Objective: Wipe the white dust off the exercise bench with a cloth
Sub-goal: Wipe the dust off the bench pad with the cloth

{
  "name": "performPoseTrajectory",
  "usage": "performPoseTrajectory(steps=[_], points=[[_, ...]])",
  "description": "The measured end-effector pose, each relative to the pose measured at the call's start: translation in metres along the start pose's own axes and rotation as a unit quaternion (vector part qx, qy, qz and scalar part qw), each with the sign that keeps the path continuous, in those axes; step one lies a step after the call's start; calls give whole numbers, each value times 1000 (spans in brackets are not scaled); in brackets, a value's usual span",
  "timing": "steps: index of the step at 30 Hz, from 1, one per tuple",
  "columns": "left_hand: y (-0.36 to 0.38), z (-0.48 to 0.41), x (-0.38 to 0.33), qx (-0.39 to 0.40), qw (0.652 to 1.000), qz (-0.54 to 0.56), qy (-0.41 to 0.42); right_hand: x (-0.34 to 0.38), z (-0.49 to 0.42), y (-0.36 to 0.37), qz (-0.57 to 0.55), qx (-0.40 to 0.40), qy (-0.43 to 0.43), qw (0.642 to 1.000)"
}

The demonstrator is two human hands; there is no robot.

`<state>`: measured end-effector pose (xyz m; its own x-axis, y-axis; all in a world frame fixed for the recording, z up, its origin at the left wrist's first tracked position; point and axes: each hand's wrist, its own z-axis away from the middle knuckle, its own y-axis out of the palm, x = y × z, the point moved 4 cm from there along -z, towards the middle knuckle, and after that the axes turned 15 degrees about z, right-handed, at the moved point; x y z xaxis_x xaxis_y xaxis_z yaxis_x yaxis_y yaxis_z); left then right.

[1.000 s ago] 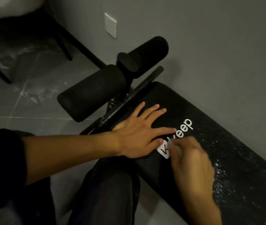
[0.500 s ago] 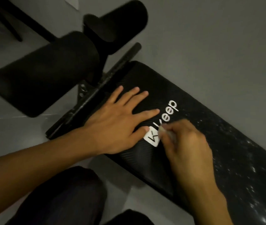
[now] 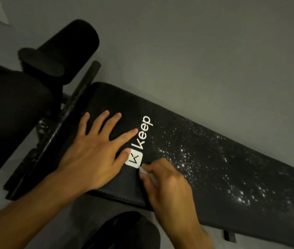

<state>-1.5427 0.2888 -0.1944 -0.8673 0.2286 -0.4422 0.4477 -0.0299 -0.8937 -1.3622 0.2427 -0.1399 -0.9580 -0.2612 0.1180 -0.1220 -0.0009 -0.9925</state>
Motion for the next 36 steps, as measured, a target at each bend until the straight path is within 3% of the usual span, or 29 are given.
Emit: performPoseTrajectory(steps=[3,6,10,16,19,22,27,29,33,36], points=[[1,-2,1,-4,1000,2,1,-15,-37,0,47,-3,-28,998],[2,-2,4,-7,1000,-4,2,-27,-75,0,70,-22,-3,997],[1,-2,9,-10,1000,21,3,-31,-78,5,25,-62,-1,998],[1,-3,6,-20,1000,20,-6,-34,-60,0,40,-14,-68,997],[0,-3,5,-13,1000,21,-13,-44,-109,-2,89,-22,-28,995],[-1,-2,2,-4,1000,15,-26,-50,-142,-3,57,-31,21,998],[-2,-4,-7,5,999,-8,-49,-49,-112,-1,22,9,-53,998],[-3,-14,-15,5,997,-18,-69,-54,-117,-2,19,26,-37,999],[5,-43,-33,27,994,-12,-104,-47,-162,-3,51,-31,26,998],[14,-44,-35,13,994,-8,-111,-33,-163,3,23,-25,-17,999]])
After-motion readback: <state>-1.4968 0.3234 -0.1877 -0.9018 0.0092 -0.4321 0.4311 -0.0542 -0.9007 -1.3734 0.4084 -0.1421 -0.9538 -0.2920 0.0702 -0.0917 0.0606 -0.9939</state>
